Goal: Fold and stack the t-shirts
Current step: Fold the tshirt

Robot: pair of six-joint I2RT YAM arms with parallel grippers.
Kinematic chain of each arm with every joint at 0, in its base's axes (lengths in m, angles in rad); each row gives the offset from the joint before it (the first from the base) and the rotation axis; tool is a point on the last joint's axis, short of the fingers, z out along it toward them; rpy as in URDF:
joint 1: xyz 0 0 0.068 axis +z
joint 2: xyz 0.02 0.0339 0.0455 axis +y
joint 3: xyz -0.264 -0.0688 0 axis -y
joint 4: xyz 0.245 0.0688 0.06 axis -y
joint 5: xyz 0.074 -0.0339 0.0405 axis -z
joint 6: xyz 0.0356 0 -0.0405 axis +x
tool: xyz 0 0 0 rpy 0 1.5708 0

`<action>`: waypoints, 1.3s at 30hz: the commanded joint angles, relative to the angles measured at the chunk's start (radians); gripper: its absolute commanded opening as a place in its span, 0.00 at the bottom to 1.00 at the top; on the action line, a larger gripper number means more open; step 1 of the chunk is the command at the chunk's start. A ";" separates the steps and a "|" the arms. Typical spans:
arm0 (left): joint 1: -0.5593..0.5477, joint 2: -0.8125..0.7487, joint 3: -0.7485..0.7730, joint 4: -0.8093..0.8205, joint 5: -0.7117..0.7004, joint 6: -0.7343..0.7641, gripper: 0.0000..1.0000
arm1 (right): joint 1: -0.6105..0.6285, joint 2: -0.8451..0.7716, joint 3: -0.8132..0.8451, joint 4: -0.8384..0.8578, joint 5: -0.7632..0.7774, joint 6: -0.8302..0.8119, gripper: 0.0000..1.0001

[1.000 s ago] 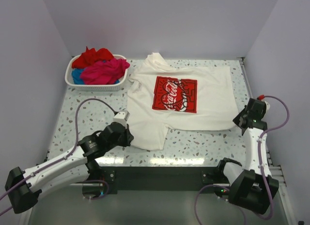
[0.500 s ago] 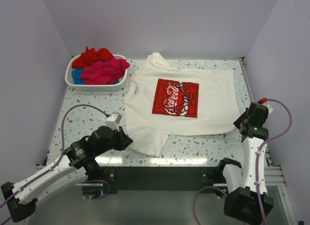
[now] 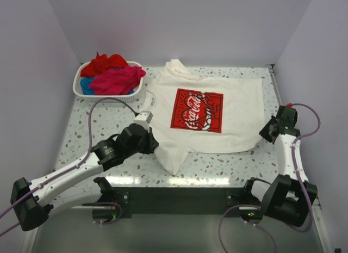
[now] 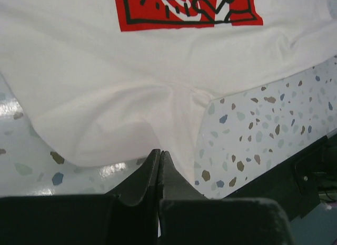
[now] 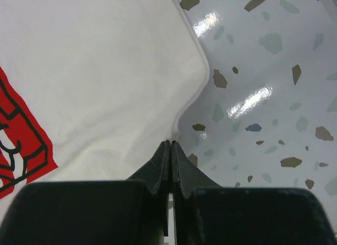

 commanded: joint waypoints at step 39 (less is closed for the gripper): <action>-0.083 0.070 -0.171 -0.121 -0.116 -0.256 0.74 | -0.001 0.361 0.154 0.203 -0.213 -0.042 0.00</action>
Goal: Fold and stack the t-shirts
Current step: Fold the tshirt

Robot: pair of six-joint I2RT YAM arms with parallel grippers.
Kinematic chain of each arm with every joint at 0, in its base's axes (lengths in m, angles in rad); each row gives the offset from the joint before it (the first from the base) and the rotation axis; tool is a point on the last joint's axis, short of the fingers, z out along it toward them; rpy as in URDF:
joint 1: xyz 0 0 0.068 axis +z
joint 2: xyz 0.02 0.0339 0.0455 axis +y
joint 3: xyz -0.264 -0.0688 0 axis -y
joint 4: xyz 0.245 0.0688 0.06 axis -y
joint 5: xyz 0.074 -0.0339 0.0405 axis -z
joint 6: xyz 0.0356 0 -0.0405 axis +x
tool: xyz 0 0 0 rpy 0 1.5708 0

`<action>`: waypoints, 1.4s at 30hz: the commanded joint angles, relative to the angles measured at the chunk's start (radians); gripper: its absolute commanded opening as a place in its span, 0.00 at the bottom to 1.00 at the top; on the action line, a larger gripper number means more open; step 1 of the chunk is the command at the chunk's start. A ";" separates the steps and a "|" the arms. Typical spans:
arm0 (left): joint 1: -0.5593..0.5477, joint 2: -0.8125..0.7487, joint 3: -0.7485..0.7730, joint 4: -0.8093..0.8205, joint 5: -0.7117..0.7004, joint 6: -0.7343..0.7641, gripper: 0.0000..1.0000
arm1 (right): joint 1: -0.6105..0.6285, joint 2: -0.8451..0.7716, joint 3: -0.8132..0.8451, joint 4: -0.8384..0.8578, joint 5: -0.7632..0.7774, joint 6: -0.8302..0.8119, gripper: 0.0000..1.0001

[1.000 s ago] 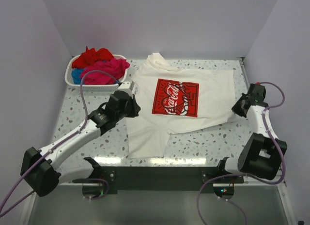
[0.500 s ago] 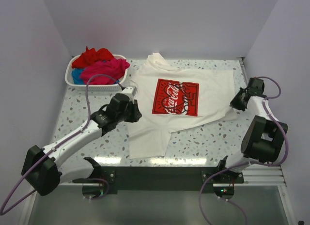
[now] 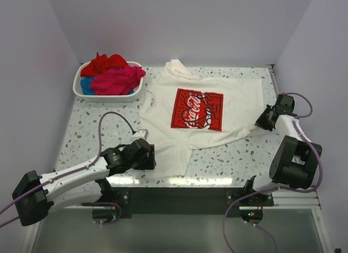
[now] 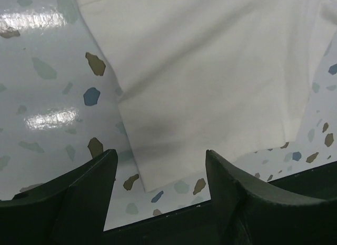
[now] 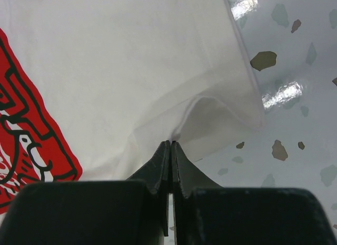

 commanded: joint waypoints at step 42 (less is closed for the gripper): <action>-0.253 0.197 -0.085 -0.013 -0.169 -0.277 0.01 | -0.001 -0.087 -0.051 0.018 -0.023 -0.018 0.00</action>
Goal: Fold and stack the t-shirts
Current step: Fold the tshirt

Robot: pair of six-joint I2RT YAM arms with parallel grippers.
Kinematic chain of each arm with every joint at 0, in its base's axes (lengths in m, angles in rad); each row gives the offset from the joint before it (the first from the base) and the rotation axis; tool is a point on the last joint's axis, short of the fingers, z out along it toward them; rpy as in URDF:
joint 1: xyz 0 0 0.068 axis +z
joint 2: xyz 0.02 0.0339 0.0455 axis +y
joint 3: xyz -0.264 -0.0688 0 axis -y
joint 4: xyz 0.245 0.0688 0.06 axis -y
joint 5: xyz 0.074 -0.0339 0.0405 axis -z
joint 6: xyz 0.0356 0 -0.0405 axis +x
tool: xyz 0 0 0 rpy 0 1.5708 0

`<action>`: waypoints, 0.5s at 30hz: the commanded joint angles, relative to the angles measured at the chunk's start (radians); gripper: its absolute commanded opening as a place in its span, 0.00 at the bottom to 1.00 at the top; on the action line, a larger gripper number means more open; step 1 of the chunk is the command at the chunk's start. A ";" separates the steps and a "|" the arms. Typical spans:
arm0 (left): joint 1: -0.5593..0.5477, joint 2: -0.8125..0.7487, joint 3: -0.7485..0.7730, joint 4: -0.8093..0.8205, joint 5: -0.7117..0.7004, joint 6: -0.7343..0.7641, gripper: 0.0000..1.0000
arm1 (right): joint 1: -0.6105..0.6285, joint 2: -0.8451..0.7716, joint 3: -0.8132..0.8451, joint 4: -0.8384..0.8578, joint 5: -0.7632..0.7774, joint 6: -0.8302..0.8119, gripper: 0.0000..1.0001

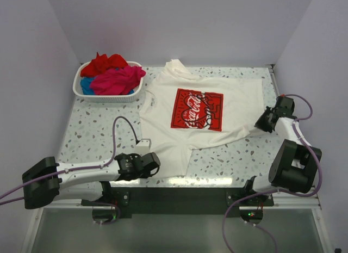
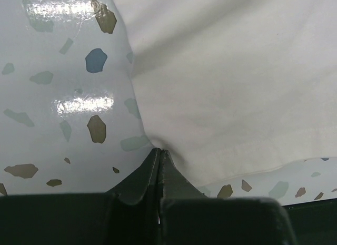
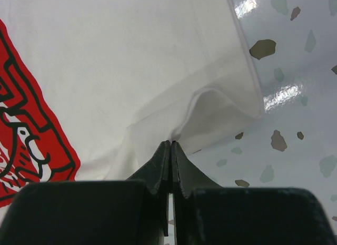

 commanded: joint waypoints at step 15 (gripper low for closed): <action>-0.007 -0.109 0.056 -0.148 -0.032 -0.013 0.00 | -0.001 -0.051 -0.026 0.020 -0.020 -0.016 0.00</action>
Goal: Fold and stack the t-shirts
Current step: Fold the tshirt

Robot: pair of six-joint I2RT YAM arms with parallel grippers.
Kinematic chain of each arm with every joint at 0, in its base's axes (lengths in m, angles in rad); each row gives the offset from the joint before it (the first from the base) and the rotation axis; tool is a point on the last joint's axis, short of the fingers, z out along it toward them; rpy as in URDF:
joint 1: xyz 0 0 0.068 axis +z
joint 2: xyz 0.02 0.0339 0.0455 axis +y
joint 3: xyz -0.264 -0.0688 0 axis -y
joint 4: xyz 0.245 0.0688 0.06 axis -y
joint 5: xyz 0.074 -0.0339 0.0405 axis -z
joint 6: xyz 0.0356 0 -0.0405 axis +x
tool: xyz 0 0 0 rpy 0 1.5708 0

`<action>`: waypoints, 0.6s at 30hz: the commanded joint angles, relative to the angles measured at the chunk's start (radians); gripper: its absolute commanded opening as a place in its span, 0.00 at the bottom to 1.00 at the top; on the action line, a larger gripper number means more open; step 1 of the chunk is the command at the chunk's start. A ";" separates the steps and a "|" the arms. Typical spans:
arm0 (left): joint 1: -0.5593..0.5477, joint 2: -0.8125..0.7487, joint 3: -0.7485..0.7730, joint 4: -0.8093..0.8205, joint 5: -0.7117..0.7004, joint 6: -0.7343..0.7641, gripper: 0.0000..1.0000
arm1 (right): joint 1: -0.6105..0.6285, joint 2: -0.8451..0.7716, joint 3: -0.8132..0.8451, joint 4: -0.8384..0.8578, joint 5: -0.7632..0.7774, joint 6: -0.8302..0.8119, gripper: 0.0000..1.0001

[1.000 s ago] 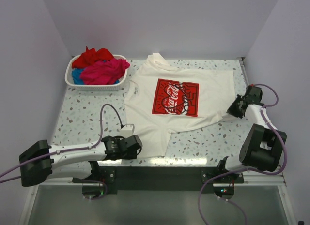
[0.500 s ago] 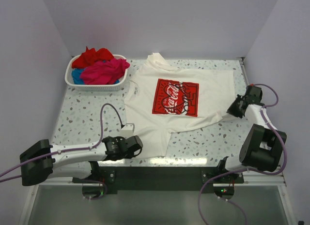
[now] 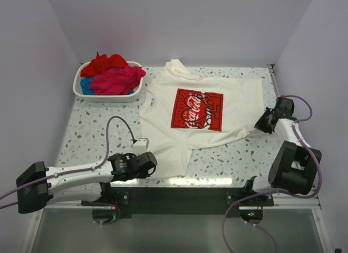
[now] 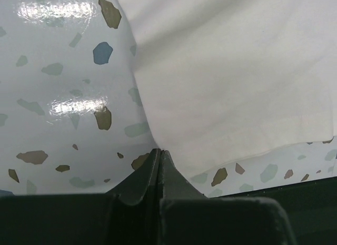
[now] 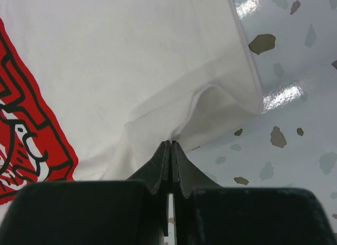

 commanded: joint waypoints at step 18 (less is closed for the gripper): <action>-0.042 0.128 0.082 -0.019 -0.042 -0.015 0.60 | 0.000 -0.039 -0.022 0.022 -0.030 -0.014 0.00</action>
